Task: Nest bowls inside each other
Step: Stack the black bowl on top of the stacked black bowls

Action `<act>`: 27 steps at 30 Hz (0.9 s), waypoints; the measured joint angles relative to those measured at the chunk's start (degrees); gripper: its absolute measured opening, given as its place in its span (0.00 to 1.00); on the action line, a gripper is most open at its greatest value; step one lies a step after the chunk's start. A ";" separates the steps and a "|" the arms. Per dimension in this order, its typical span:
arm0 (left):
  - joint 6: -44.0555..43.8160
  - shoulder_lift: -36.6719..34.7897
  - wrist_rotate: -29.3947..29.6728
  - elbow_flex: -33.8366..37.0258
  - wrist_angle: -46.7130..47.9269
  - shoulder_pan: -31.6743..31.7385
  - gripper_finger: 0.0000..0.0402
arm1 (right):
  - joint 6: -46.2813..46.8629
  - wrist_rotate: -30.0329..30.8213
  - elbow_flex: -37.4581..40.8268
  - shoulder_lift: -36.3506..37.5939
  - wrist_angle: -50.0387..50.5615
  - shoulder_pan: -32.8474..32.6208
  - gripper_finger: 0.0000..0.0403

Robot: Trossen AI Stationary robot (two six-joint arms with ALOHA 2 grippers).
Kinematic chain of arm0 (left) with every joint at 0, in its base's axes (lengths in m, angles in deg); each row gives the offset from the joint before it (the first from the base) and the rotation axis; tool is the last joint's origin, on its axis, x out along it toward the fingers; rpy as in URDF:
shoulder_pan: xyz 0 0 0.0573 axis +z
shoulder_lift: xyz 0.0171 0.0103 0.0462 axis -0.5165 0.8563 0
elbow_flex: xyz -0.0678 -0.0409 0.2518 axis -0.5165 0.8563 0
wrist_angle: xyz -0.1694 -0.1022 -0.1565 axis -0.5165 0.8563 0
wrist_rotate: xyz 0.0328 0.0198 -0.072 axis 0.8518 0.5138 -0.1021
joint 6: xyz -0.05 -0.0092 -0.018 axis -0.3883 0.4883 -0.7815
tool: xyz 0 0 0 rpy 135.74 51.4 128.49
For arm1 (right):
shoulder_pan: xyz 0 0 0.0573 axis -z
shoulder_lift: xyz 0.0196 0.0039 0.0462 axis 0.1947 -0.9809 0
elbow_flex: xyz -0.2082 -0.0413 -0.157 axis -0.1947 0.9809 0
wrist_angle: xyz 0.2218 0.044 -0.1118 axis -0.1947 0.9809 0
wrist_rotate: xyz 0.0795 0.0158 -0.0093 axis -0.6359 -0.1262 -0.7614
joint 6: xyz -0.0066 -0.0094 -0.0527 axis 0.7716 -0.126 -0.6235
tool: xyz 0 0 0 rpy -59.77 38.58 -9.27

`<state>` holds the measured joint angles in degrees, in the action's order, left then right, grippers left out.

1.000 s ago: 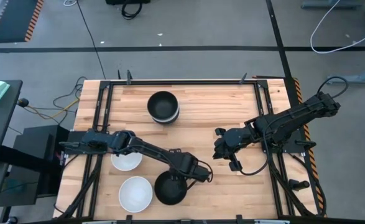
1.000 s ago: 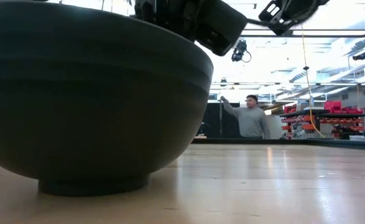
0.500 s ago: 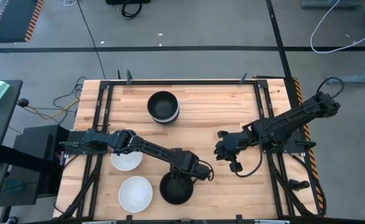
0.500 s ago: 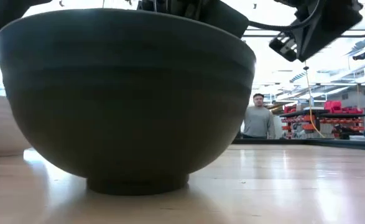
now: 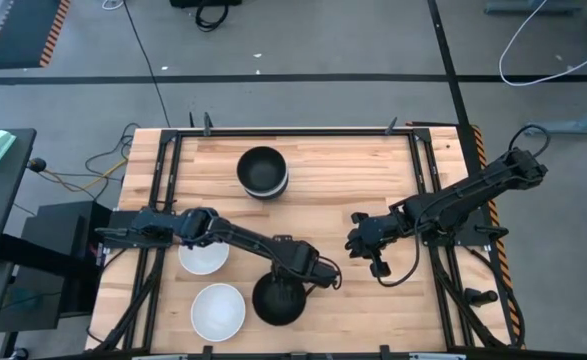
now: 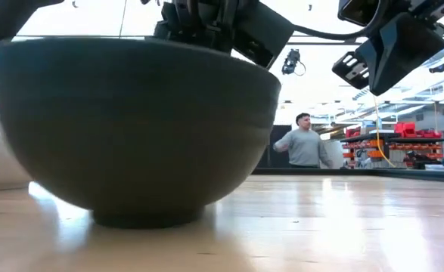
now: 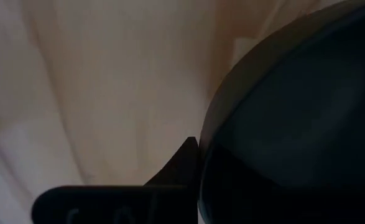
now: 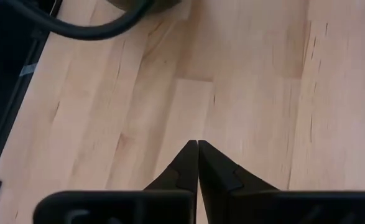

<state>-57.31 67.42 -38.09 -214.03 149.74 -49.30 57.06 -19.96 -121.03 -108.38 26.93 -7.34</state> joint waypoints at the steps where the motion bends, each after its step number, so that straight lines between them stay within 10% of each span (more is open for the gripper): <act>1: 0.17 -0.19 0.29 -0.07 -0.03 0.22 0.03 | -0.04 0.01 0.00 0.00 -0.01 -0.02 0.03; 27: 8.19 -18.69 12.93 -0.15 -0.20 22.62 0.03 | 1.60 5.35 0.00 0.04 -0.78 0.00 0.02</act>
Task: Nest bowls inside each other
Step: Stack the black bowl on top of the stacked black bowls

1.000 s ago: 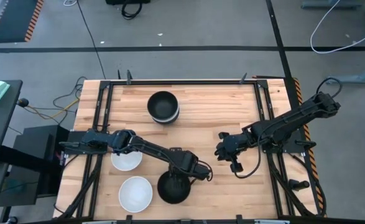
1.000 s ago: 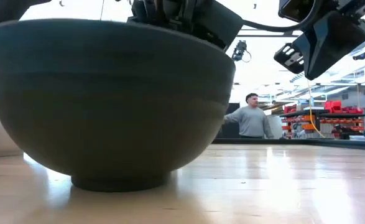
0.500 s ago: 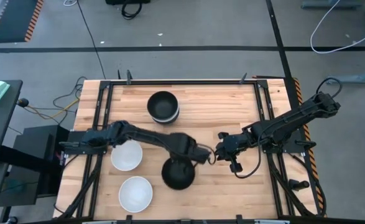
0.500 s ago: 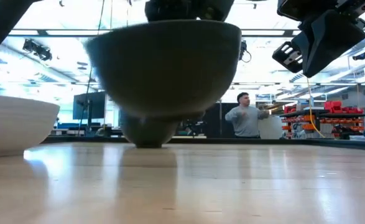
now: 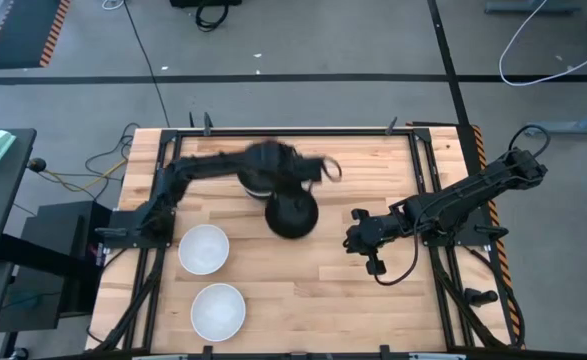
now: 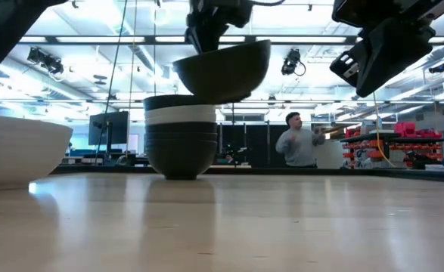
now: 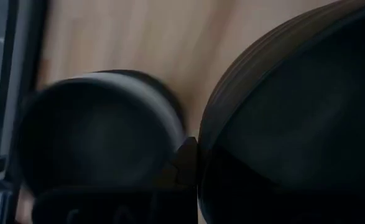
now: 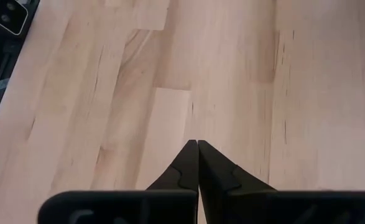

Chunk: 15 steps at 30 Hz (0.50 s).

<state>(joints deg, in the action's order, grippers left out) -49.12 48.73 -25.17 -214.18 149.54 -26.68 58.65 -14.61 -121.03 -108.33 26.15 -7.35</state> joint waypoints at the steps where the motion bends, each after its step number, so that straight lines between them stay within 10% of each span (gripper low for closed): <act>1: 0.00 -0.96 -0.04 0.00 0.04 1.30 0.03 | 0.02 0.00 0.00 0.00 0.00 -0.02 0.01; 15: 0.13 -10.19 -0.62 -0.02 0.04 16.58 0.03 | -0.05 0.84 0.00 0.00 0.09 0.00 0.01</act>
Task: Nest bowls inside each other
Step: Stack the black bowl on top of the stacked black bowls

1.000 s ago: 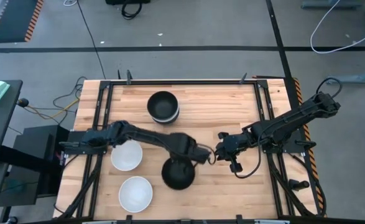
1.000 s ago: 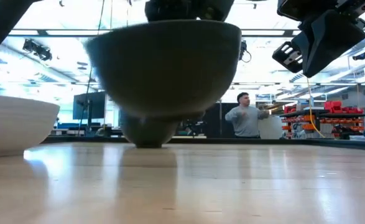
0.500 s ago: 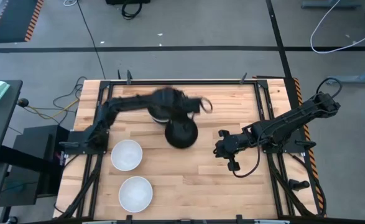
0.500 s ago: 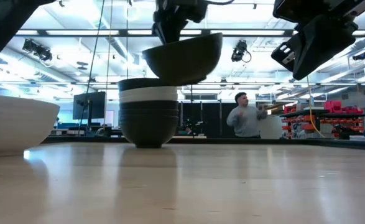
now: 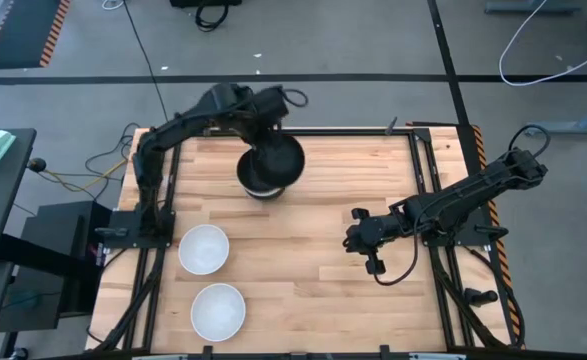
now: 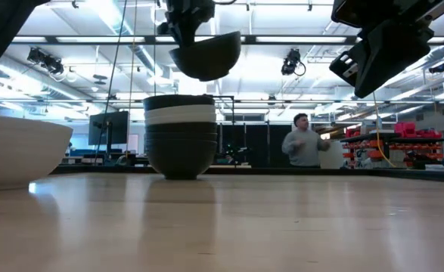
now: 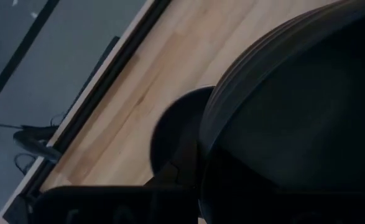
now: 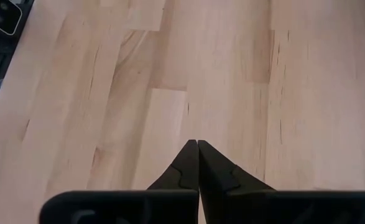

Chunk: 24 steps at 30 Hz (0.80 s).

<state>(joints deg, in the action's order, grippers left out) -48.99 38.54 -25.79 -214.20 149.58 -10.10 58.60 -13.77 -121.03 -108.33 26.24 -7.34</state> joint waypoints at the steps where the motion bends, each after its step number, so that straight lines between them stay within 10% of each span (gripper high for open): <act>1: 0.00 0.00 -0.45 0.00 -0.02 0.88 0.03 | 0.14 -0.01 0.00 0.00 0.00 -0.02 0.01; 24: -5.24 -0.32 -8.81 11.79 -0.09 8.49 0.03 | 1.08 1.52 0.00 0.00 -0.03 0.00 0.01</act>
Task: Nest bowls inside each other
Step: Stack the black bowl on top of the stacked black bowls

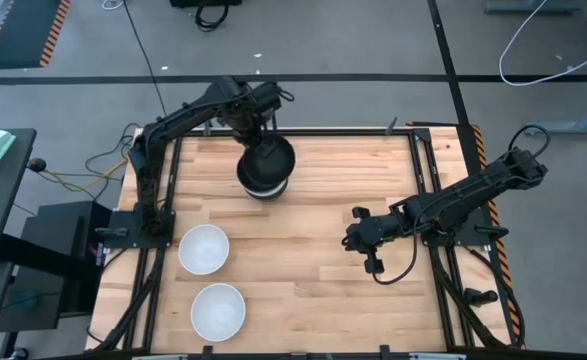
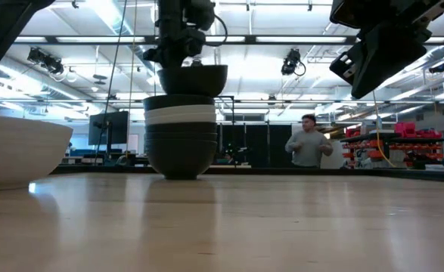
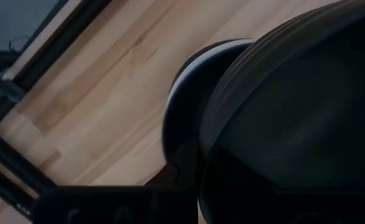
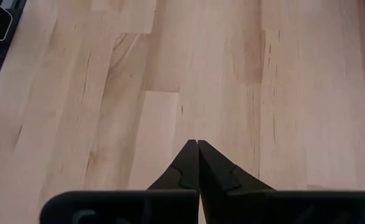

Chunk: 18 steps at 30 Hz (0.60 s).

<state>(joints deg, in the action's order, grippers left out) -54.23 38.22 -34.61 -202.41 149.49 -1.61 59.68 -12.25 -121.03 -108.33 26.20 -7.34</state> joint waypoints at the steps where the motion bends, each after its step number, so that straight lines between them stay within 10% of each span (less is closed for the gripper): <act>1: -0.27 -0.25 0.02 0.66 0.07 0.22 0.03 | -0.03 -0.02 0.00 0.00 0.01 0.00 0.01; 18: -2.72 -5.56 -4.27 12.65 0.02 3.46 0.03 | -0.09 0.00 0.00 0.00 0.00 0.00 0.01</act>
<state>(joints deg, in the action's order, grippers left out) -56.95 32.66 -38.88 -189.76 149.51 1.85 59.59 -12.25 -121.03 -108.33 26.21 -7.34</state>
